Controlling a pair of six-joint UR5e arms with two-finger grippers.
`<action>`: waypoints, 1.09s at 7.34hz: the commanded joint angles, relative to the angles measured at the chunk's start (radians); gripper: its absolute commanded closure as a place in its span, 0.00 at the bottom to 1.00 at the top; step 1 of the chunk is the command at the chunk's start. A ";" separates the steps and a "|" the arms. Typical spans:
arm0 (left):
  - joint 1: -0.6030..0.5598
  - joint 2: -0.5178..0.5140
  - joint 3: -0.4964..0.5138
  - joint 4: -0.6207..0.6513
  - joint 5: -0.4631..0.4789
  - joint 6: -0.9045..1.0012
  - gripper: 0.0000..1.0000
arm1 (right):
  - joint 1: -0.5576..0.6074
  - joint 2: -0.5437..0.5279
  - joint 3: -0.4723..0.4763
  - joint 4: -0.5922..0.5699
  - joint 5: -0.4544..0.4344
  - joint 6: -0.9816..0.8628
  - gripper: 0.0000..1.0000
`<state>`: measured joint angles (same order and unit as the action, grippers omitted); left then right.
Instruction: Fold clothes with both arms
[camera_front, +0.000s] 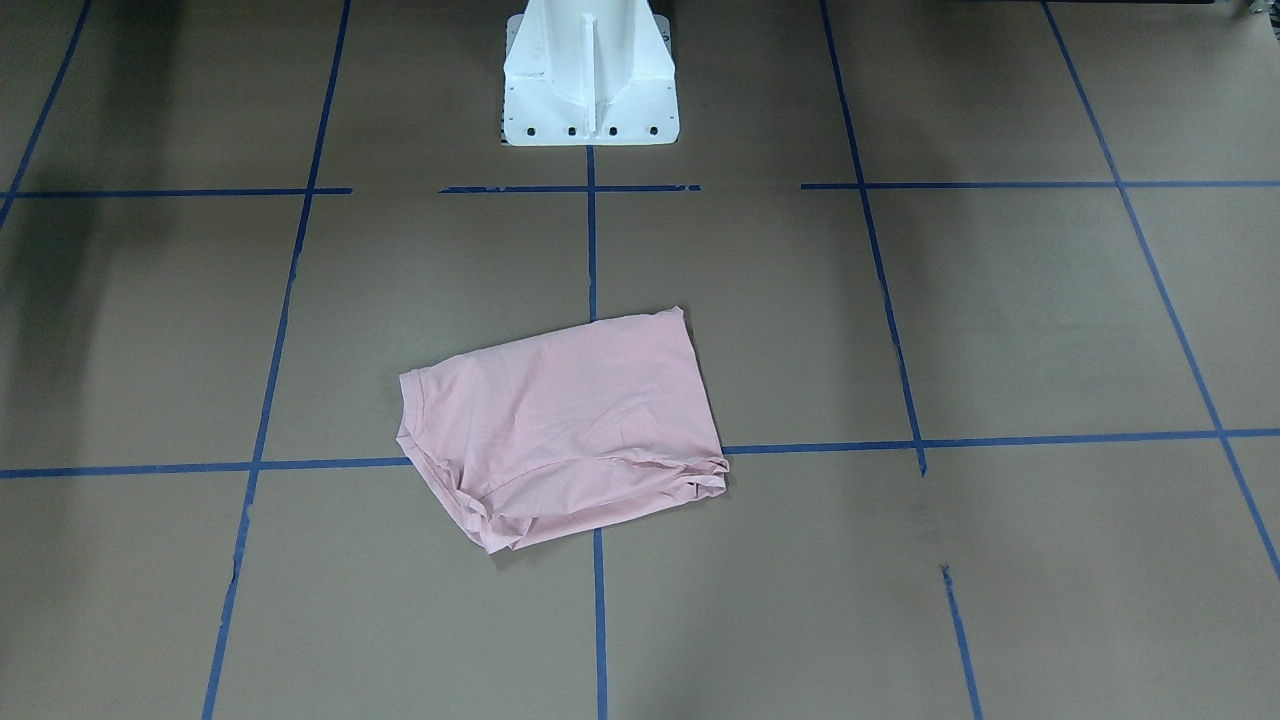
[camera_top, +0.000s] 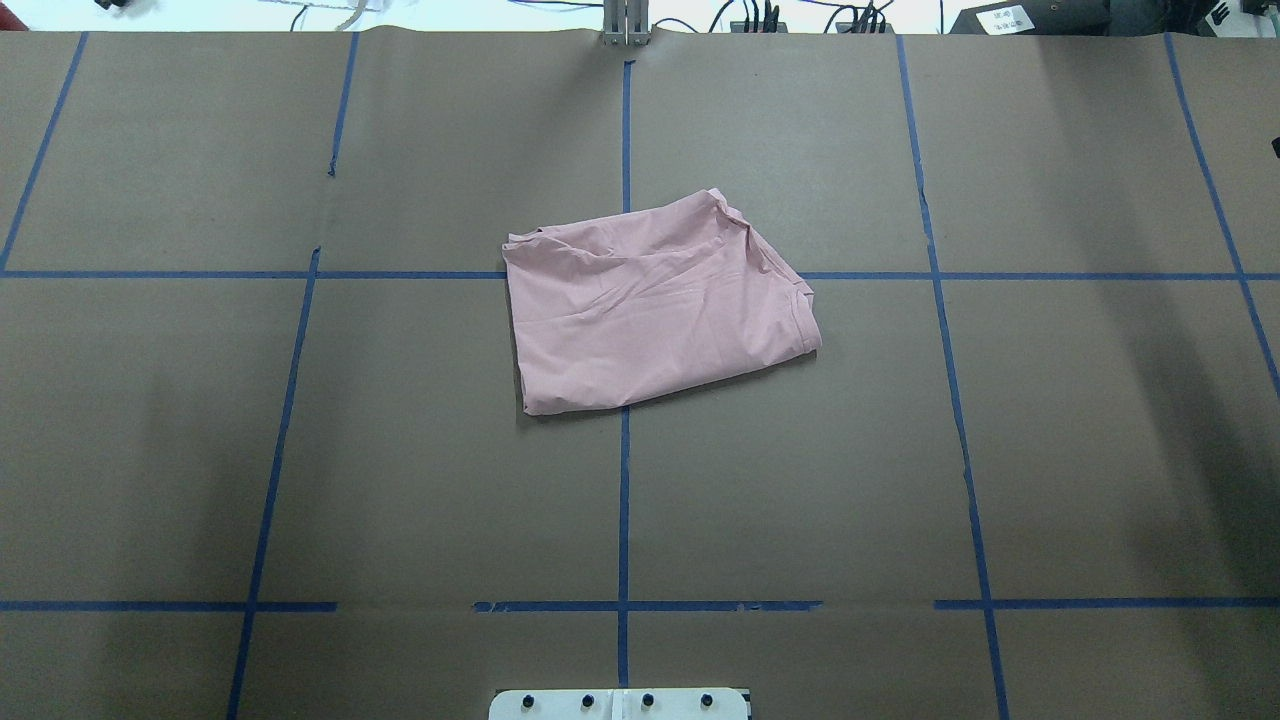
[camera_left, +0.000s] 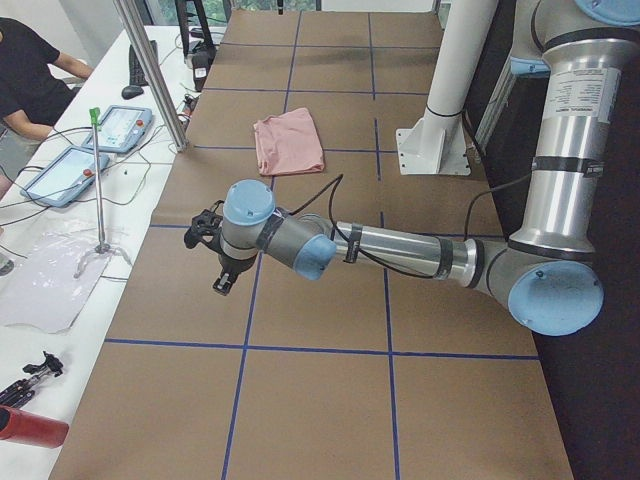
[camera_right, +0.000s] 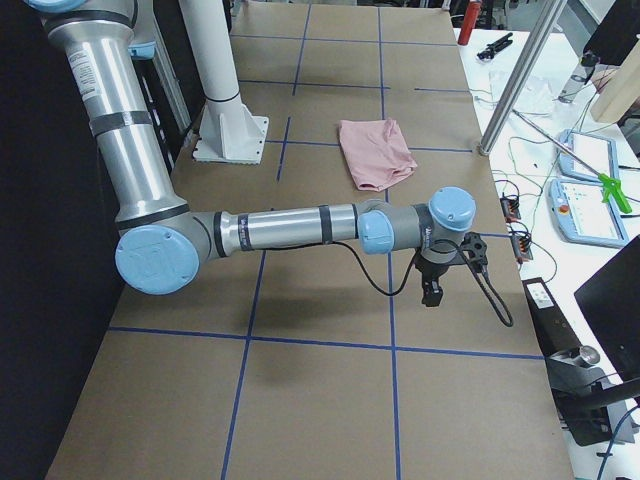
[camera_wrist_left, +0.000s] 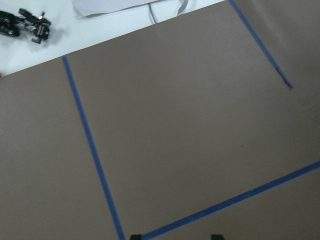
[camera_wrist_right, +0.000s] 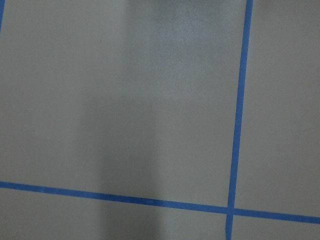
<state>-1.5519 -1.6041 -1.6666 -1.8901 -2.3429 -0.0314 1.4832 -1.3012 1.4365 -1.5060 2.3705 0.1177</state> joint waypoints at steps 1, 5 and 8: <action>-0.017 0.064 0.007 0.035 -0.001 0.117 0.28 | 0.008 -0.023 0.027 -0.002 0.006 -0.001 0.00; -0.017 0.027 -0.030 0.256 0.002 0.105 0.00 | 0.008 -0.036 0.024 -0.034 0.010 -0.004 0.00; -0.031 0.045 -0.122 0.535 0.002 0.103 0.00 | 0.008 -0.089 0.048 -0.072 0.013 -0.082 0.00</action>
<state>-1.5764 -1.5725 -1.7436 -1.4540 -2.3441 0.0559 1.4915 -1.3735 1.4788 -1.5716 2.3838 0.0619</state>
